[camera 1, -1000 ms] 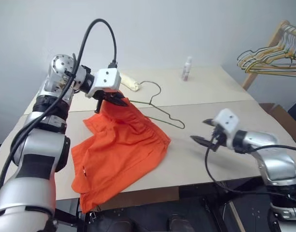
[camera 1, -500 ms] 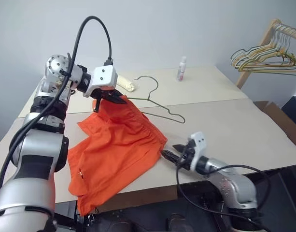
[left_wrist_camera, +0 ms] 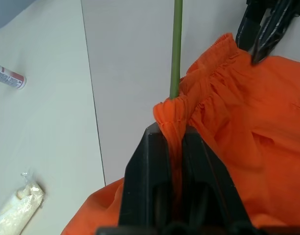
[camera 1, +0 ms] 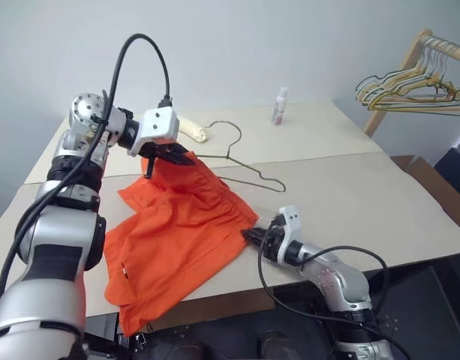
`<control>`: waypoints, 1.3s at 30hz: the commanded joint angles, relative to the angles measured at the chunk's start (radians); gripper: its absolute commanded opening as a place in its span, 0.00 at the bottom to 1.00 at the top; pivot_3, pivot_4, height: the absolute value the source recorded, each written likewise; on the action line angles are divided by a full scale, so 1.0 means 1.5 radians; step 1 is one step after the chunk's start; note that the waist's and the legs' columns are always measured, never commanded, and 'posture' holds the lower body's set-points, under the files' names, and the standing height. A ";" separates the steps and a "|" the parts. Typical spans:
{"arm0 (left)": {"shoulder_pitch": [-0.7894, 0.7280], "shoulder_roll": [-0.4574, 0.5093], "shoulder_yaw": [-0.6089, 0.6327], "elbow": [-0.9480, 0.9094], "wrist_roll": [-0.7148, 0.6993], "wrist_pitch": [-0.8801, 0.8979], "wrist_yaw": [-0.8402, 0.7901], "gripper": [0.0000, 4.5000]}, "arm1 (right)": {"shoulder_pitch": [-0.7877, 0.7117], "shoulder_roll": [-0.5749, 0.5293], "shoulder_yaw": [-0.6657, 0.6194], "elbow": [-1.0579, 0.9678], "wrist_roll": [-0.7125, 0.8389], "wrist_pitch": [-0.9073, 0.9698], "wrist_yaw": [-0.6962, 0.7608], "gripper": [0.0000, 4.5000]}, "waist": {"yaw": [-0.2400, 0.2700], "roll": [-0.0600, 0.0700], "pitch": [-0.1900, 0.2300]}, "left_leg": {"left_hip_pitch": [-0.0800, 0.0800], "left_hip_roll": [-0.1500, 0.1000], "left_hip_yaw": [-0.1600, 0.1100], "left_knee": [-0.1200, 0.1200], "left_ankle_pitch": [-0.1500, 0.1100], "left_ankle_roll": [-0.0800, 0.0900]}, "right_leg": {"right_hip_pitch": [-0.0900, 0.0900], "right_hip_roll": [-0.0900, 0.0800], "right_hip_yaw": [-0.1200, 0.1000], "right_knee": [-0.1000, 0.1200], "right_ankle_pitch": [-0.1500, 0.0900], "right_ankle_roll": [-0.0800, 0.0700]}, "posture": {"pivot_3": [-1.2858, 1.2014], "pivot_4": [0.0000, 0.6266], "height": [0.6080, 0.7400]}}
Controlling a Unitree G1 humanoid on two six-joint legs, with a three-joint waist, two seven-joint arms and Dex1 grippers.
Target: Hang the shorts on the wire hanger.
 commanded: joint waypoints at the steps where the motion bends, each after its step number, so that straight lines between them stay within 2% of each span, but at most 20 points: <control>1: 0.003 0.027 0.005 -0.028 -0.034 0.005 -0.014 0.00 | -0.026 -0.009 -0.021 0.016 0.013 -0.035 0.016 0.03 | 0.000 0.000 0.000 | 0.000 0.000 0.000 0.000 0.000 0.000 | 0.000 0.000 0.000 0.000 0.000 0.000 | 0.53 0.00 1.00; 9: 0.027 0.086 -0.040 -0.073 -0.109 0.022 -0.014 0.00 | -0.059 -0.089 -0.048 0.074 -0.002 -0.059 0.052 0.02 | 0.002 0.000 0.000 | 0.000 0.000 0.000 0.000 0.000 0.000 | 0.000 0.000 0.000 0.000 0.000 0.000 | 0.53 0.00 1.00; 13: 0.050 0.116 -0.086 -0.130 -0.196 0.047 -0.014 0.00 | -0.065 -0.143 -0.037 0.090 -0.003 -0.072 0.099 0.02 | 0.003 0.000 0.000 | 0.000 0.000 0.000 0.000 0.000 0.000 | 0.000 0.000 0.000 0.000 0.000 0.000 | 0.53 0.00 1.00; 17: 0.064 0.152 -0.134 -0.190 -0.265 0.075 -0.014 0.00 | -0.072 -0.166 -0.047 0.098 0.001 -0.076 0.111 0.02 | 0.002 0.000 0.000 | 0.000 0.000 0.000 0.000 0.000 0.000 | 0.000 0.000 0.000 0.000 0.000 0.000 | 0.53 0.00 1.00; 23: 0.055 0.157 -0.160 -0.158 -0.225 0.044 -0.014 0.00 | -0.054 -0.191 -0.051 0.069 -0.004 -0.091 0.115 0.02 | 0.002 0.000 0.000 | 0.000 0.000 0.000 0.000 0.000 0.000 | 0.000 0.000 0.000 0.000 0.000 0.000 | 0.53 0.00 1.00; 29: 0.040 0.122 -0.135 -0.096 -0.141 0.024 -0.009 0.00 | -0.021 -0.218 -0.051 0.021 -0.007 -0.096 0.119 0.02 | 0.005 0.000 0.000 | 0.000 0.000 0.000 0.000 0.000 0.000 | 0.001 0.000 0.000 0.000 0.000 0.000 | 0.52 0.00 1.00; 39: 0.045 0.084 -0.092 -0.065 -0.079 0.008 0.012 0.00 | 0.010 -0.274 -0.041 -0.023 -0.026 -0.118 0.128 0.02 | 0.003 0.000 0.000 | 0.000 0.000 0.000 0.000 0.000 0.000 | 0.001 0.000 0.000 0.000 0.000 0.000 | 0.51 0.00 1.00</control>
